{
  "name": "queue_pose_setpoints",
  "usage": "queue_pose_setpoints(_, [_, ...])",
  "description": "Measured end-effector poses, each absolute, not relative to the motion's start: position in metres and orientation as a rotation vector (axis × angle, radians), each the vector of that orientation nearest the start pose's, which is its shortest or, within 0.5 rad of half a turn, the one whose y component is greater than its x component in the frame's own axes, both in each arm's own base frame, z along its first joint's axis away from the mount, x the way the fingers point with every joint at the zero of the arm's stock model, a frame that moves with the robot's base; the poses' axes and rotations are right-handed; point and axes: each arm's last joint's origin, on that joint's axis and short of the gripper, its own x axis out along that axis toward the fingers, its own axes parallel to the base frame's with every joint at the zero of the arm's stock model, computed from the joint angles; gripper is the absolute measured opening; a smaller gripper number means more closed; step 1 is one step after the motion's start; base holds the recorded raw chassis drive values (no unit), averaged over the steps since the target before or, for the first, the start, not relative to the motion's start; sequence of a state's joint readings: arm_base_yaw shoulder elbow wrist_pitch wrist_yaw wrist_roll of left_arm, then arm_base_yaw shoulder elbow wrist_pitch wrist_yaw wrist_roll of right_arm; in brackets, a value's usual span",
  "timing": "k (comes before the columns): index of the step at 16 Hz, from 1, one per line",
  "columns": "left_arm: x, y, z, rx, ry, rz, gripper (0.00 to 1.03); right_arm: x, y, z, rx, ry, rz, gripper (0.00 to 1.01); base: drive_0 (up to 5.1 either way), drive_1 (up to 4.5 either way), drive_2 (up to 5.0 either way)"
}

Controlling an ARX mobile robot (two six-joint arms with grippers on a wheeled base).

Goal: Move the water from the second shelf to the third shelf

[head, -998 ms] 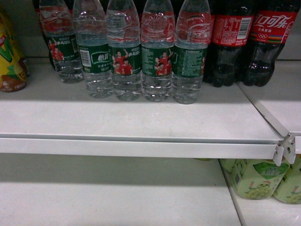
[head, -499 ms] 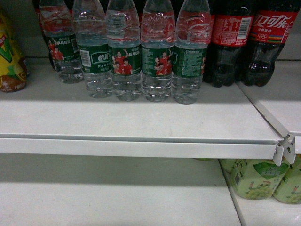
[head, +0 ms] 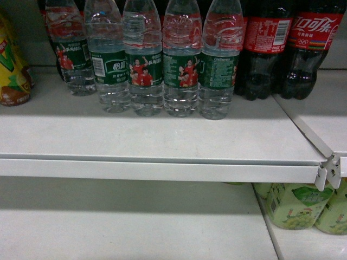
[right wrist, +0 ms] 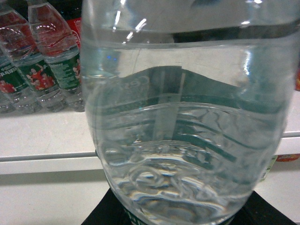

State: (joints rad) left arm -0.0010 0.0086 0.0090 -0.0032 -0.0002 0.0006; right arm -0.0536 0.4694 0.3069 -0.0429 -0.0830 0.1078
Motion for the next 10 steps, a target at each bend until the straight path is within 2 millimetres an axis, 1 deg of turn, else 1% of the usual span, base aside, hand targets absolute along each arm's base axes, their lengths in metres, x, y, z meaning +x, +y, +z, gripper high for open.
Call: queue_pose_setpoints(10, [0.0977,-0.0001,0.1656,0.001,0.003,-0.001,0.98,0.1306,-0.0046,0.2228,0.121,0.206,0.018,0.36,0.0,0.00,0.0])
